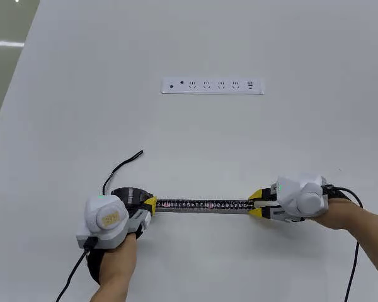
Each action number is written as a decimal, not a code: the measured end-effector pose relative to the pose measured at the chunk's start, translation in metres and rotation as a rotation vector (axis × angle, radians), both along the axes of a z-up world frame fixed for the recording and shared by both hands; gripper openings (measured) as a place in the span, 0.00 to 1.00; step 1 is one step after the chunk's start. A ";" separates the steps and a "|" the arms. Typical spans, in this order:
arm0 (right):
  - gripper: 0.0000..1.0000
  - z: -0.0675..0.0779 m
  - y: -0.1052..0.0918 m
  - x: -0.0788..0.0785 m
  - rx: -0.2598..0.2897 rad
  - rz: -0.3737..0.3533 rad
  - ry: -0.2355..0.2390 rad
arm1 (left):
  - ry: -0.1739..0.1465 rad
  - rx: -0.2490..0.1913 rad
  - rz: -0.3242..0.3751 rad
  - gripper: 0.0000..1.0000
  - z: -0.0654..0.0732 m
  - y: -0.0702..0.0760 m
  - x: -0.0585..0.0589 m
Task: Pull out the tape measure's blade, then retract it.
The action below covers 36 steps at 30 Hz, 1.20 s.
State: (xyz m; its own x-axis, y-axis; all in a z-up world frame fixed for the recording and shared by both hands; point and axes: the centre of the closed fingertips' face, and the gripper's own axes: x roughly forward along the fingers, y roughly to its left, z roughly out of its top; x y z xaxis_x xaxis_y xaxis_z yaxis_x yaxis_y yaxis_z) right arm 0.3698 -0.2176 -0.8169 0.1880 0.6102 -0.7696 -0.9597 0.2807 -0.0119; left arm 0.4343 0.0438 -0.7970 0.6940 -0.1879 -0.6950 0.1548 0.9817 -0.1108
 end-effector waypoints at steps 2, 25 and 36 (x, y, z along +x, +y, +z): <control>0.12 0.000 0.001 0.000 0.001 0.002 0.000 | 0.001 0.000 -0.002 0.60 0.000 0.000 0.000; 0.12 0.002 0.034 0.006 0.027 0.020 -0.003 | 0.015 -0.020 -0.004 0.61 0.000 0.002 0.000; 0.12 0.002 0.050 0.010 0.045 0.023 -0.003 | 0.021 -0.026 -0.003 0.61 0.000 0.003 -0.001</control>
